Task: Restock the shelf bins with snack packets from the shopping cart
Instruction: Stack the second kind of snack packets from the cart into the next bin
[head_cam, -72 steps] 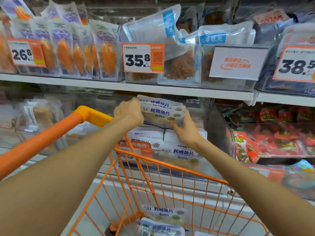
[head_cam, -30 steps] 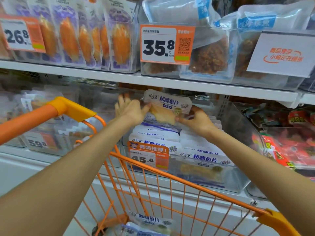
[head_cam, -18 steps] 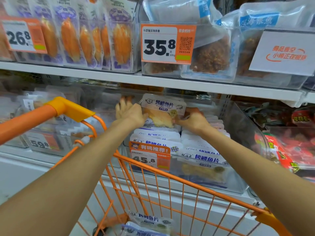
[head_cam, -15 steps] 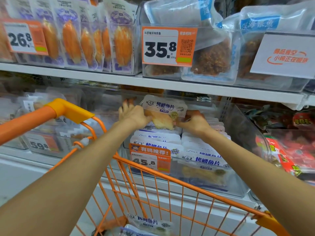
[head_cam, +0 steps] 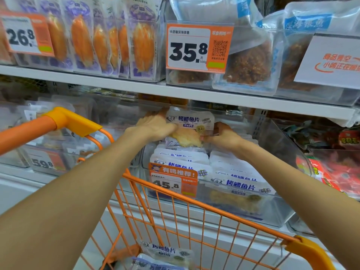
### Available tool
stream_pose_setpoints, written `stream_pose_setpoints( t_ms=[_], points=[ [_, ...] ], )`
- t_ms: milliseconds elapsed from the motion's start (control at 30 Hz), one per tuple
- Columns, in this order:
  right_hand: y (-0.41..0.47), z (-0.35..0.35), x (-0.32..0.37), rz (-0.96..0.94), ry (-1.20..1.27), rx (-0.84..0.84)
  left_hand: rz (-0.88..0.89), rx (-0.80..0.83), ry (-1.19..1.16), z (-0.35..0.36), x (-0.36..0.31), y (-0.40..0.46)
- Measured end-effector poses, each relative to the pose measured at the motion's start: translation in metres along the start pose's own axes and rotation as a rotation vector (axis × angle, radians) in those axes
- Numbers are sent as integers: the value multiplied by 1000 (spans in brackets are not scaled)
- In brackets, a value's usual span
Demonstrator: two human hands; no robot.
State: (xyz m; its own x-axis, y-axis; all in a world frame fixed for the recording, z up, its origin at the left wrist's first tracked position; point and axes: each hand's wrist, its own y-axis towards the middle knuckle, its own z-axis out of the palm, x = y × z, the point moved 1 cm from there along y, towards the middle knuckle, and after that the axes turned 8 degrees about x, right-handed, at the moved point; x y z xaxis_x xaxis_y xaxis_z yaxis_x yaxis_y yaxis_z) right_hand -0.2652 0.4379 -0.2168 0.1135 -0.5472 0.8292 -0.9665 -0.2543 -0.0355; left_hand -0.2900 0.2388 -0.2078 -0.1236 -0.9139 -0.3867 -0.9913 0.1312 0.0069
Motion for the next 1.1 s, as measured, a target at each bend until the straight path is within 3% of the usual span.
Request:
stream_pose_setpoints(
  t_ms=[233, 433, 600, 833, 1000, 1100],
  points=[
    [4, 0, -4, -48, -99, -6, 38, 28, 71, -6, 0, 7],
    [9, -3, -6, -103, -115, -2, 85, -74, 187, -2, 9, 6],
    [10, -3, -3, -132, -247, 50, 51, -10, 90, 4, 12, 5],
    [21, 13, -19, -102, -501, 101, 144, 21, 56, 6, 10, 11],
    [19, 3, -19, -101, -244, -5, 171, -42, 15, 12, 17, 11],
    [12, 3, -11, -202, -251, -28, 172, -72, 41, 11, 17, 8]
  ],
)
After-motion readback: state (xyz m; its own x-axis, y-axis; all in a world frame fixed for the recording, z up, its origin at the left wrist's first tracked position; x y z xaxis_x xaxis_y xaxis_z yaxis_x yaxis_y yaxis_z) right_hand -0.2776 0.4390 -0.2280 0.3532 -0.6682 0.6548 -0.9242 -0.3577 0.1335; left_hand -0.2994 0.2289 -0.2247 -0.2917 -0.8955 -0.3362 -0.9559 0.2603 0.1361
